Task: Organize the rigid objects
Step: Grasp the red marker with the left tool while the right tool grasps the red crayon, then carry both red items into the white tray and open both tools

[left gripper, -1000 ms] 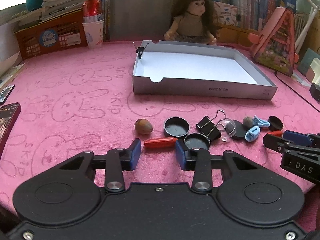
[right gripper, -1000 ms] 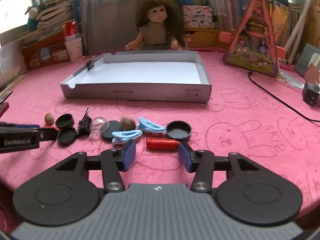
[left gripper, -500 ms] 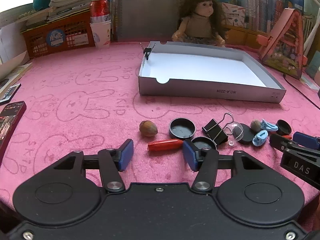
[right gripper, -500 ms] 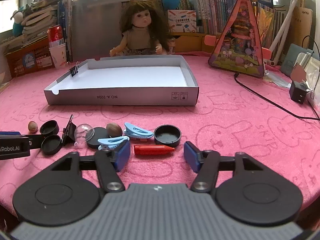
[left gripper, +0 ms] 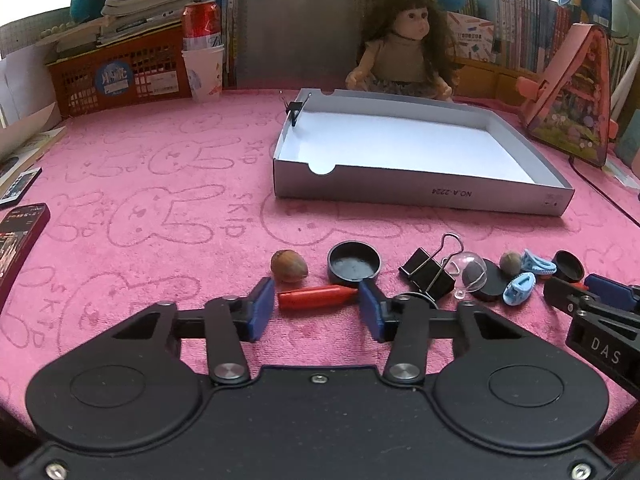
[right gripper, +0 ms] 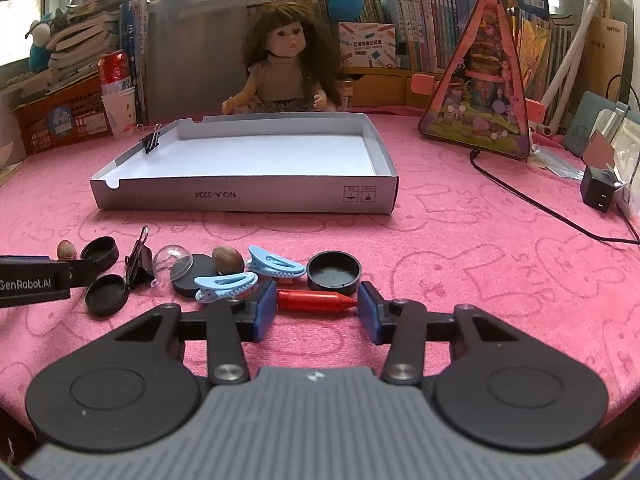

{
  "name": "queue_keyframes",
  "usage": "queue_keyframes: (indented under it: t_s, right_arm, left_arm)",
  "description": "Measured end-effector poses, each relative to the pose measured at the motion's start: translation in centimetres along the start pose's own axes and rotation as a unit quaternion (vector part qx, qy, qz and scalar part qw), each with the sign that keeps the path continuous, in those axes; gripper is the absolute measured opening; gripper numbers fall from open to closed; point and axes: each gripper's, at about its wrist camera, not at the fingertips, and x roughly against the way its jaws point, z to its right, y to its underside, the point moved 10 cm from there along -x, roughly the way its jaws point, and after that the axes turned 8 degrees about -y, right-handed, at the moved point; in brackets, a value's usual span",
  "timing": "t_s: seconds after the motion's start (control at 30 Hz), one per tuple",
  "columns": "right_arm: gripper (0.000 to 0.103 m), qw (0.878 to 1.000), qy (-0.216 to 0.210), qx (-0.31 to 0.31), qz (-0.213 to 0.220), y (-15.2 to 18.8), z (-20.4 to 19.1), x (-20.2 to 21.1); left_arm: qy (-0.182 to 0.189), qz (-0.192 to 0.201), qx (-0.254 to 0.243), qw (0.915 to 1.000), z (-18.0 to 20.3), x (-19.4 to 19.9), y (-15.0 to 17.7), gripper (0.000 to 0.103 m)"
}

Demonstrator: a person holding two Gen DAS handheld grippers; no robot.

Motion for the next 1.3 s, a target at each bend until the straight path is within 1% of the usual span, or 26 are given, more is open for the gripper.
queue_keyframes:
  t_s: [0.1, 0.2, 0.27, 0.3, 0.43, 0.5, 0.6, 0.7, 0.87, 1.0, 1.17, 1.3]
  right_arm:
    - [0.050, 1.000, -0.001, 0.001, 0.001, 0.0, 0.0, 0.0]
    - [0.050, 1.000, -0.002, 0.001, 0.000, 0.0, -0.1, 0.0]
    - [0.050, 1.000, -0.002, 0.001, 0.000, 0.0, -0.1, 0.0]
    - [0.050, 1.000, -0.002, 0.001, 0.000, 0.0, -0.1, 0.0]
    - [0.050, 1.000, -0.004, 0.002, -0.001, -0.1, -0.1, 0.0]
    - [0.050, 1.000, -0.006, 0.002, -0.001, -0.1, 0.0, 0.0]
    - [0.050, 1.000, -0.011, -0.001, -0.004, -0.2, 0.0, 0.0]
    - [0.049, 1.000, -0.016, 0.000, 0.001, -0.5, 0.0, 0.4]
    - [0.049, 1.000, -0.018, 0.002, 0.008, -1.3, 0.3, 0.8]
    - [0.050, 1.000, -0.019, 0.000, 0.012, -2.1, 0.7, 1.0]
    - [0.049, 1.000, -0.024, -0.004, 0.012, -2.8, 1.1, 1.0]
    - [0.049, 0.999, -0.029, -0.006, 0.013, -3.4, 1.2, 1.0]
  left_arm:
    - [0.000, 0.001, 0.000, 1.0000, 0.0, 0.0, 0.0, 0.042]
    - [-0.003, 0.005, 0.002, 1.0000, 0.2, -0.1, 0.0, 0.044]
    - [-0.005, 0.007, -0.005, 1.0000, 0.3, -0.2, 0.0, 0.044]
    - [-0.005, 0.009, -0.009, 0.9999, 0.4, -0.2, 0.0, 0.042]
    - [-0.002, 0.007, -0.009, 0.9999, 0.3, 0.0, 0.0, 0.042]
    - [0.002, 0.003, -0.008, 1.0000, 0.1, 0.1, 0.0, 0.042]
    - [0.019, -0.009, 0.000, 0.9998, -0.4, 0.3, -0.3, 0.041]
    - [0.033, -0.015, 0.010, 0.9993, -1.5, 0.8, -1.1, 0.041]
    - [0.040, -0.014, 0.023, 0.9988, -3.6, 1.6, -3.0, 0.041]
    - [0.047, -0.022, 0.042, 0.9978, -5.2, 1.8, -4.3, 0.041]
    - [0.051, -0.022, 0.056, 0.9969, -6.5, 2.2, -5.8, 0.041]
    - [0.046, -0.013, 0.058, 0.9972, -7.2, 2.8, -7.3, 0.041]
